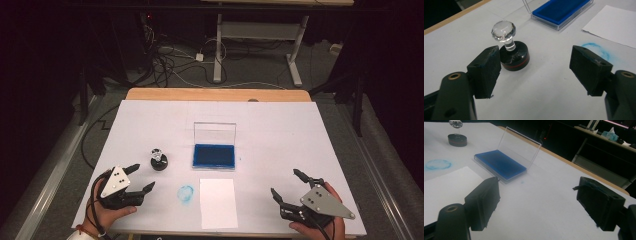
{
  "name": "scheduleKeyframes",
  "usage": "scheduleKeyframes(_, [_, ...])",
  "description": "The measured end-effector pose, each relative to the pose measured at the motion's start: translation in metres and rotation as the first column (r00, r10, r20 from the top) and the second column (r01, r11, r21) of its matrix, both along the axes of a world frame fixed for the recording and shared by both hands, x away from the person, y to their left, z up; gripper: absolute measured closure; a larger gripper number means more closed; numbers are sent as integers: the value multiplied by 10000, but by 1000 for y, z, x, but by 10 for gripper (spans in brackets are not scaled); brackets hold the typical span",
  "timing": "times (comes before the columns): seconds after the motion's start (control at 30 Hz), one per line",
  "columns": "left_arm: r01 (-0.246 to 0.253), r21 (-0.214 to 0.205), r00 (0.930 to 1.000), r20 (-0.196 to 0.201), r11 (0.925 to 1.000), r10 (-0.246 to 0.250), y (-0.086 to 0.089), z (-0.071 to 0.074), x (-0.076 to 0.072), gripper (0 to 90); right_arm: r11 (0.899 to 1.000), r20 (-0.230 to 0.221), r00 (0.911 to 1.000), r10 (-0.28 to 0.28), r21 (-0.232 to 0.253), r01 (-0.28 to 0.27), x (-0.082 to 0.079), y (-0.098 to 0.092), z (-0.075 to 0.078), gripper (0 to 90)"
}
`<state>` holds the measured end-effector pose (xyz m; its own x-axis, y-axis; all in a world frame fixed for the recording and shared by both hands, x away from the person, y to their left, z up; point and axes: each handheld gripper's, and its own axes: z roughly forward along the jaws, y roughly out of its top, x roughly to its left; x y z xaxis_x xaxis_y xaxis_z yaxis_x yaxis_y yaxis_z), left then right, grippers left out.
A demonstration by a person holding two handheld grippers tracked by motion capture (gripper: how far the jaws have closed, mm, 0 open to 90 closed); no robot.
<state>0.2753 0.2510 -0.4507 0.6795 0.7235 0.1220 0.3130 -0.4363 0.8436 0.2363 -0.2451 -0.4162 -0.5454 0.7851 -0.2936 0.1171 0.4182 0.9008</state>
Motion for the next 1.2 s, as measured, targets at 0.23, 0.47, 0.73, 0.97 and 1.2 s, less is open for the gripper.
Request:
scheduleKeyframes(0.23, [76,122,9999,-113,9999,-75,1,0,-1,242,9999,29,10000,-85,-139,86,1,0,0,198])
scheduleKeyframes(0.47, [1,38,9993,-386,10000,0,3,1,2,242,9999,46,9999,-113,-80,113,4,-1,0,201])
scheduleKeyframes(0.73, [4,684,9972,-751,9977,48,6,21,16,246,9998,-133,9998,-136,140,138,4,-3,1,205])
scheduleKeyframes(0.97, [107,923,9923,-1242,9957,9,5,39,35,271,9999,-305,9994,-134,10,134,6,-2,-2,206])
scheduleKeyframes(1.2, [660,1367,9786,-2022,9884,-374,-1,54,62,271,9998,-478,9987,-163,-110,158,8,-2,-4,205])
